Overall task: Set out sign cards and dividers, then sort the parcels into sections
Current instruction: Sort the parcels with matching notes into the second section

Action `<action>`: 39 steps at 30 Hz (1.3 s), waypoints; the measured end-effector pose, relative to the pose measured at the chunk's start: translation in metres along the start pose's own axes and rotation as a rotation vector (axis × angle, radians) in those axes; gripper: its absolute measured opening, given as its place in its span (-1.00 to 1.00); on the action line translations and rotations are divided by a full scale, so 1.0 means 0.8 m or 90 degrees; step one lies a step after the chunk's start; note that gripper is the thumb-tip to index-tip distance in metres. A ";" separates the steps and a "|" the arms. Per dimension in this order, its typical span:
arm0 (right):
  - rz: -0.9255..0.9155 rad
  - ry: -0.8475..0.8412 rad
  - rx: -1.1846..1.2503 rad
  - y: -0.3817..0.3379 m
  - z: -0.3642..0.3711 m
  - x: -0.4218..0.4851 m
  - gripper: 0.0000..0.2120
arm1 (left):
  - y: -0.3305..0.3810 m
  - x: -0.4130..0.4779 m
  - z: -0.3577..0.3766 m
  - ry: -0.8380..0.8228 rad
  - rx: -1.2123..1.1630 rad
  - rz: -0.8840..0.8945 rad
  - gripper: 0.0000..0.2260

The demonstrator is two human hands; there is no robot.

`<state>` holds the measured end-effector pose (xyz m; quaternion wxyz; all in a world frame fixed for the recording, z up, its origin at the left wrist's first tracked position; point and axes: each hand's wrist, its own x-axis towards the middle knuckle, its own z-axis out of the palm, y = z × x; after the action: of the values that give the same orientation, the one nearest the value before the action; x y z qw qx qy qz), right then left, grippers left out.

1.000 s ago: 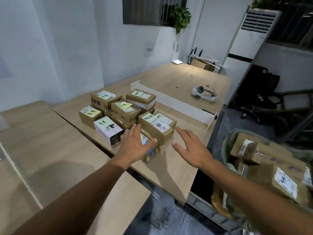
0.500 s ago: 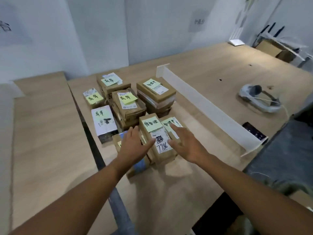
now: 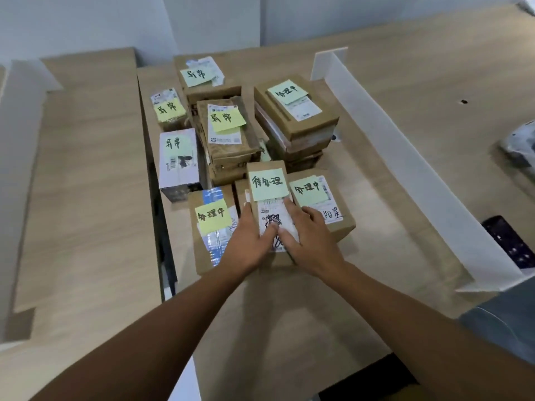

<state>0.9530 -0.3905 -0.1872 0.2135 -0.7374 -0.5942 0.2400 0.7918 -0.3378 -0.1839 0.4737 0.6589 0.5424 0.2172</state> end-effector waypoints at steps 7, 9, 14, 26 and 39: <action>-0.092 0.029 0.077 -0.067 -0.034 -0.001 -0.32 | 0.045 -0.047 -0.066 0.062 -0.039 0.023 -0.59; -0.131 0.023 0.114 -0.110 -0.039 0.004 -0.34 | 0.052 -0.063 -0.108 0.090 -0.043 0.034 -0.59; -0.208 0.000 0.187 -0.230 -0.006 -0.008 -0.36 | 0.046 -0.113 -0.222 0.192 -0.021 0.034 -0.60; -0.403 -0.082 0.239 -0.563 0.193 -0.078 -0.40 | -0.109 -0.307 -0.526 0.395 0.006 -0.015 -0.52; -0.575 -0.218 0.215 -0.935 0.442 -0.166 -0.41 | -0.300 -0.519 -0.839 0.618 0.035 -0.096 -0.55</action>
<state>0.1354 -0.3580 -0.0054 0.3119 -0.3122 -0.8329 0.3338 0.0013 -0.4680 0.0110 0.1632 0.4531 0.7521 0.4499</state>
